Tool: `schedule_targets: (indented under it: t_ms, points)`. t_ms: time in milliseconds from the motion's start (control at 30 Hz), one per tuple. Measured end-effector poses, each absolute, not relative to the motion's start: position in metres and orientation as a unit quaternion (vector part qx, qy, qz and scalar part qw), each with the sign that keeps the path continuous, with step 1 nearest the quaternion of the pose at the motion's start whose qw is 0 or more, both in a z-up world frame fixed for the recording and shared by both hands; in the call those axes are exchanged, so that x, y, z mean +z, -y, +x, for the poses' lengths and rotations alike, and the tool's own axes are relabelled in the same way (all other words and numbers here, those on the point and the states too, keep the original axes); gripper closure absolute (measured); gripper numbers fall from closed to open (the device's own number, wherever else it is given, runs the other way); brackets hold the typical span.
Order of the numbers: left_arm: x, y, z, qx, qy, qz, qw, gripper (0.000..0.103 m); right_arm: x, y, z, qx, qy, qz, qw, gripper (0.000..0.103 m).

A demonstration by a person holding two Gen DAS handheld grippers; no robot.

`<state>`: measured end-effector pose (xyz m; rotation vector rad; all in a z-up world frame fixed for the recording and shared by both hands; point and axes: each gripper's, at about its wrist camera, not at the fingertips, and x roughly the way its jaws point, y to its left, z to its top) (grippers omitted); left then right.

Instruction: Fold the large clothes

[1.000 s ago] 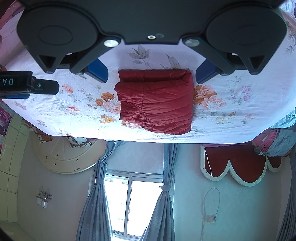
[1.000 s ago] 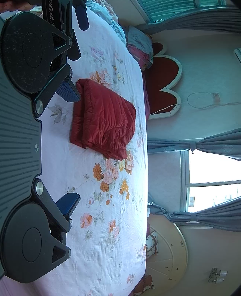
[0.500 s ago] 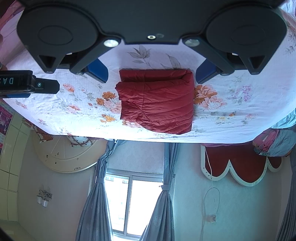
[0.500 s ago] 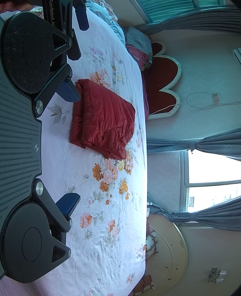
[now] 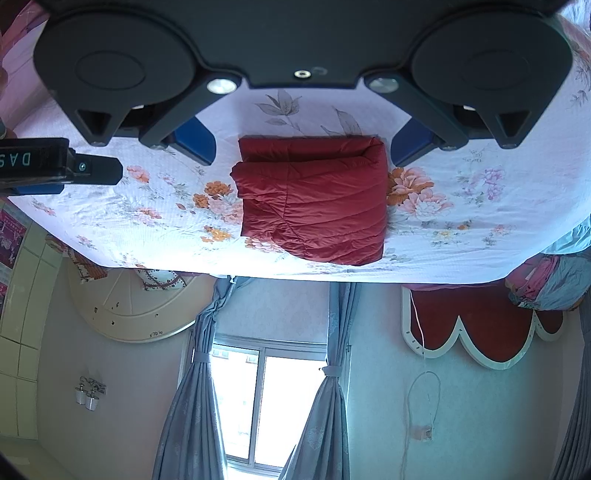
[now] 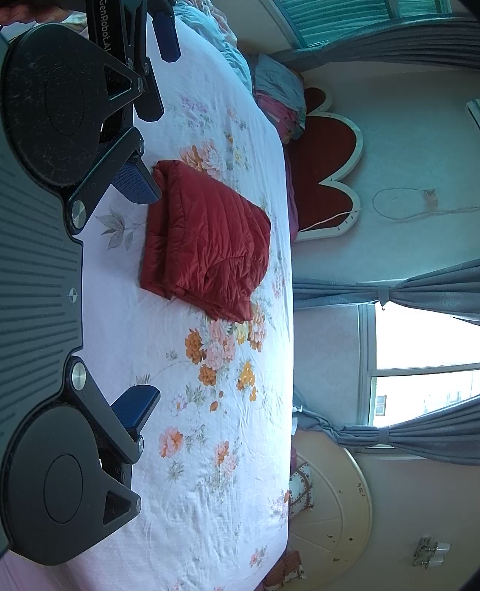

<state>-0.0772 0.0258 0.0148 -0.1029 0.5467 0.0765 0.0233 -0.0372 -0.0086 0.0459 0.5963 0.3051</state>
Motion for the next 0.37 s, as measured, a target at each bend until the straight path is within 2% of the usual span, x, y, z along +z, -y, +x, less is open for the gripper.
schedule_targets:
  t_ms: [367]
  points:
    - [0.0178,-0.0311,-0.0764,0.043,-0.263,-0.062,0.962,0.003,-0.0089,0.0370,0.0236,0.150,-0.293,0.023,0.944,0.000]
